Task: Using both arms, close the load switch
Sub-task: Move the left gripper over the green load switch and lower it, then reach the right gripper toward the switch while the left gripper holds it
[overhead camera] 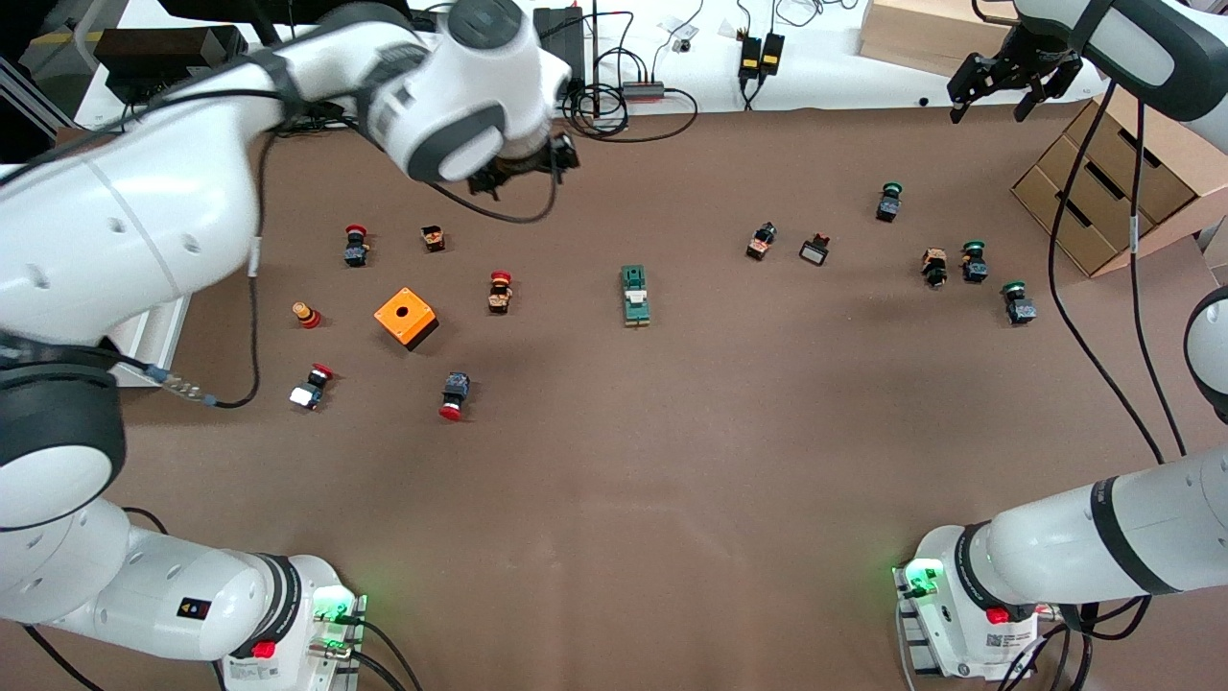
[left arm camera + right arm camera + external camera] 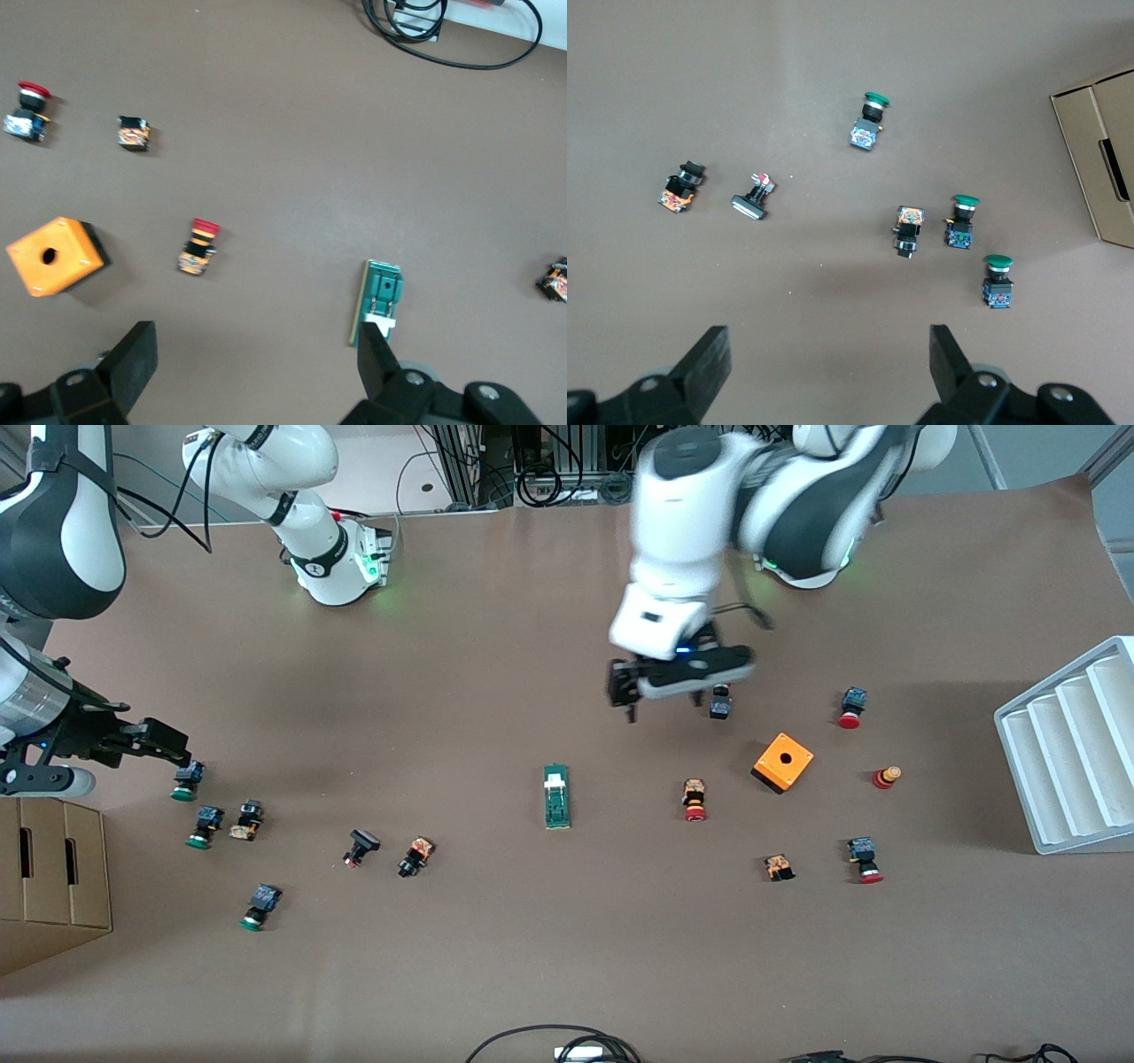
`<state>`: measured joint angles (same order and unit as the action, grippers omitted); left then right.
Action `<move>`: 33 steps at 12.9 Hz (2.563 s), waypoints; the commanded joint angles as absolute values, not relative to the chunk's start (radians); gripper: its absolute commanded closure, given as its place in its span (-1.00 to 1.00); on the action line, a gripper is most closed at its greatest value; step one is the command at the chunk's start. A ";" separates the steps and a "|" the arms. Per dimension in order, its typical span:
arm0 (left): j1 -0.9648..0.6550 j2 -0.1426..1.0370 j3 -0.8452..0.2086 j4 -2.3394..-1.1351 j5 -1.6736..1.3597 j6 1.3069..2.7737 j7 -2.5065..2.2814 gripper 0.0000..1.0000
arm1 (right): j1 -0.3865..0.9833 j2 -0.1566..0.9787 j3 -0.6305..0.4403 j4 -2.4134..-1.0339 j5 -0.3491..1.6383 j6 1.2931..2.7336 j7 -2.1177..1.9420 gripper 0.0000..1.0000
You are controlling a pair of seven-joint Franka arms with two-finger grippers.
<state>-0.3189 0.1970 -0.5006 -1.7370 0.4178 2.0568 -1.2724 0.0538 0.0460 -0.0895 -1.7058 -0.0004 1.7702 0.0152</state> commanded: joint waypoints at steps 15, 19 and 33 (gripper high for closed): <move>-0.659 0.675 -0.488 -1.701 1.374 2.092 -2.163 -1.00 | 0.064 0.086 -0.084 -1.720 -0.018 1.758 0.028 -1.00; -0.712 0.799 -0.483 -1.663 1.559 1.994 -2.319 -1.00 | 0.067 0.098 -0.083 -1.721 -0.009 1.776 0.040 -1.00; -0.928 1.002 -0.296 -1.520 1.680 1.861 -2.519 -1.00 | 0.305 0.308 -0.084 -1.698 0.080 2.086 0.639 -1.00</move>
<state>-0.8916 0.9843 -0.3198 -1.5514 1.6621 1.8857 -2.4810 0.2664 0.2582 -0.0767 -1.7202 0.0627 2.0233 0.5277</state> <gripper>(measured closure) 0.000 0.000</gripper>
